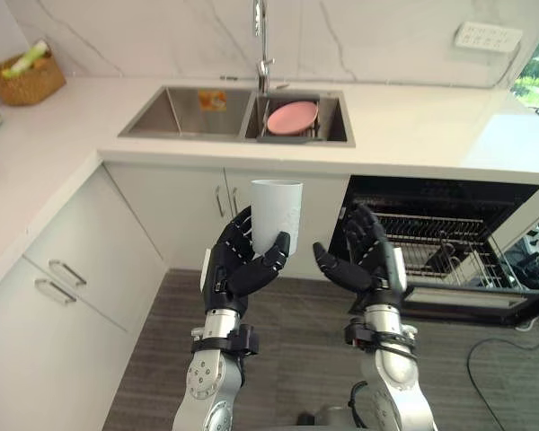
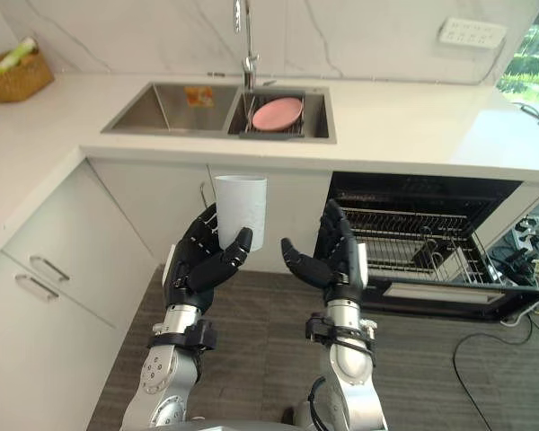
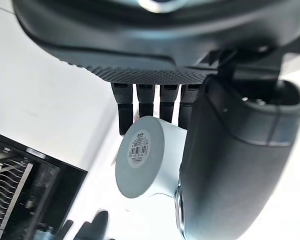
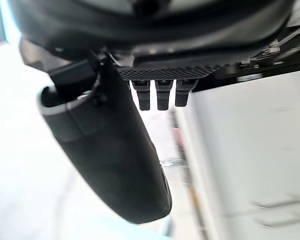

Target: Walk over to the sink, pick up the cup, carry it to the dishwasher, place the cup inside the dishwasher, then close the dishwasher door

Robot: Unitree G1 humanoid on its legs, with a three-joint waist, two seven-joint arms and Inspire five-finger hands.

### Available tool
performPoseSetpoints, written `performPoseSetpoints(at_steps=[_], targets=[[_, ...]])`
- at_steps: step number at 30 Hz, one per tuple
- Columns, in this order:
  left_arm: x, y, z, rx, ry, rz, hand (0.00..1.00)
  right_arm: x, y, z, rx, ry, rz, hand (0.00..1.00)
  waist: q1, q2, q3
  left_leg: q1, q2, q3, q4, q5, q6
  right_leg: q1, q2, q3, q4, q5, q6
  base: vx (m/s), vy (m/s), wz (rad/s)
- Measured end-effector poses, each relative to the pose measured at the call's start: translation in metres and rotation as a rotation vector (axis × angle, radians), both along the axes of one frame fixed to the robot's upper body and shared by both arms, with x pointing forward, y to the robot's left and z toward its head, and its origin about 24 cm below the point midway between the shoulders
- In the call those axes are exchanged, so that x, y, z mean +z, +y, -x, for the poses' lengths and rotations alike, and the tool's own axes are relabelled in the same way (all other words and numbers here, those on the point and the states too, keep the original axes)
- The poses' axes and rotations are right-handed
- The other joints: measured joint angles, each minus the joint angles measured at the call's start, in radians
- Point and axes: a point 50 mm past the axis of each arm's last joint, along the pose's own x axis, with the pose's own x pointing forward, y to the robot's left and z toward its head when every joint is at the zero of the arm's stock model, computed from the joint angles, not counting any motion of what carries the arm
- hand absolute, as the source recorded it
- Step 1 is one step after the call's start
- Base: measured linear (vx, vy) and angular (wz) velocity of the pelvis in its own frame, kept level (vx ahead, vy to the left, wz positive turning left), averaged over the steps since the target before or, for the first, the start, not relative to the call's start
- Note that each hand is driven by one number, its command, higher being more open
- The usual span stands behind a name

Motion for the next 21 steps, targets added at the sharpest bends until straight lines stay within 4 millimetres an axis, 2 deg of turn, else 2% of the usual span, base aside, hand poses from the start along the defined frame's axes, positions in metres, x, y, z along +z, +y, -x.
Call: performPoseSetpoints(at_steps=[1,2,4,5,6,7,8,9,10,13,14,16,17,18,19,21], targets=[[0.001,0.0,0.0,0.0,-0.005,0.004,0.3,0.004,0.0,0.0,-0.003,-0.024,-0.003,0.9,0.002,0.0,-0.001,-0.022,-0.001,0.0,-0.014,-0.016,0.009,0.009,0.001,0.007,-0.008,-0.008,-0.009,0.16,0.037,-0.35],[0.002,0.0,0.001,0.0,-0.008,0.005,0.3,0.009,-0.001,0.001,-0.007,-0.054,-0.006,0.9,0.018,-0.001,-0.007,-0.062,-0.012,-0.001,-0.091,-0.043,0.02,0.026,0.003,0.036,-0.024,-0.013,-0.003,0.2,0.069,-0.51],[0.001,0.0,0.001,0.005,-0.003,0.007,0.3,0.009,-0.001,0.001,-0.006,-0.053,-0.006,0.9,0.028,-0.003,-0.01,-0.089,-0.047,-0.041,-0.218,-0.054,0.029,0.039,0.001,0.068,-0.032,-0.021,0.008,0.22,0.12,-0.57],[-0.001,0.001,0.003,0.012,0.008,0.009,0.3,0.005,0.0,0.0,-0.004,-0.036,-0.004,0.9,0.034,-0.004,-0.011,-0.11,-0.098,-0.12,-0.358,-0.049,0.023,0.046,-0.004,0.102,-0.032,-0.033,0.024,0.17,0.154,-0.57],[-0.002,0.002,0.004,0.014,0.013,0.008,0.3,0.002,0.0,-0.001,-0.003,-0.025,-0.002,0.9,0.037,-0.004,-0.011,-0.117,-0.118,-0.155,-0.407,-0.044,0.014,0.047,-0.006,0.121,-0.031,-0.038,0.032,0.27,0.292,-0.83],[-0.004,0.002,0.005,0.017,0.022,0.006,0.3,-0.005,0.0,-0.004,0.002,0.003,0.006,0.9,0.041,-0.003,-0.012,-0.122,-0.154,-0.218,-0.504,-0.012,0.001,0.047,-0.012,0.155,-0.025,-0.051,0.053,0.19,0.212,-0.71],[-0.005,0.003,0.005,0.018,0.027,0.003,0.3,-0.009,0.001,-0.005,0.004,0.022,0.009,0.9,0.044,-0.004,-0.012,-0.116,-0.166,-0.226,-0.516,0.04,0.001,0.047,-0.015,0.177,-0.018,-0.06,0.066,0.26,0.303,-0.97],[-0.007,0.003,0.007,0.015,0.039,-0.003,0.3,-0.017,0.002,-0.006,0.01,0.063,0.01,0.9,0.048,-0.002,-0.025,-0.089,-0.184,-0.208,-0.517,0.095,0.039,0.05,-0.026,0.223,-0.003,-0.076,0.097,0.31,0.35,-0.79],[-0.008,0.004,0.007,0.018,0.041,-0.011,0.3,-0.021,0.003,-0.005,0.009,0.086,0.001,0.9,0.044,-0.021,-0.035,-0.094,-0.196,-0.177,-0.49,0.066,0.06,0.045,-0.048,0.243,0.004,-0.084,0.123,0.38,0.419,-0.72],[-0.009,0.008,0.007,0.02,0.043,-0.034,0.3,-0.017,0.009,-0.009,0.021,0.067,-0.023,0.9,0.048,-0.049,-0.038,-0.064,-0.202,-0.071,-0.475,0.014,0.095,-0.001,-0.077,0.306,0.069,-0.081,0.142,0.26,0.289,-0.87],[-0.009,0.009,0.007,0.019,0.045,-0.04,0.3,-0.016,0.01,-0.011,0.023,0.061,-0.026,0.9,0.047,-0.051,-0.038,-0.048,-0.203,-0.049,-0.485,0.006,0.098,-0.019,-0.084,0.3,0.1,-0.077,0.148,0.25,0.267,-0.95],[-0.014,0.011,0.007,0.014,0.062,-0.066,0.3,-0.016,0.014,-0.02,0.042,0.057,-0.026,0.9,0.043,-0.059,-0.035,0.051,-0.205,0.029,-0.546,-0.012,0.111,-0.083,-0.134,0.197,0.256,-0.04,0.192,0.15,0.155,-0.92],[-0.016,0.011,0.007,0.013,0.069,-0.077,0.3,-0.019,0.015,-0.022,0.047,0.067,-0.025,0.9,0.037,-0.06,-0.035,0.079,-0.205,0.041,-0.563,-0.013,0.113,-0.09,-0.145,0.166,0.286,-0.028,0.182,0.14,0.081,-0.68],[-0.019,0.012,0.007,0.012,0.078,-0.1,0.3,-0.024,0.018,-0.024,0.063,0.089,-0.022,0.9,0.019,-0.06,-0.04,0.115,-0.204,0.062,-0.598,-0.013,0.113,-0.104,-0.162,0.112,0.313,-0.05,0.156,0.16,0.046,-0.59],[-0.018,0.013,0.006,0.015,0.074,-0.104,0.3,-0.027,0.022,-0.026,0.087,0.098,-0.017,0.9,0.018,-0.073,-0.048,0.133,-0.2,0.092,-0.622,-0.013,0.113,-0.147,-0.171,0.072,0.318,-0.067,0.128,0.13,-0.007,-0.61],[-0.02,0.014,0.002,0.021,0.071,-0.11,0.3,-0.03,0.026,-0.031,0.12,0.107,-0.008,0.9,0.016,-0.071,-0.047,0.147,-0.178,0.132,-0.641,-0.014,0.102,-0.205,-0.167,0.001,0.263,-0.073,0.113,0.11,-0.082,-0.68]])
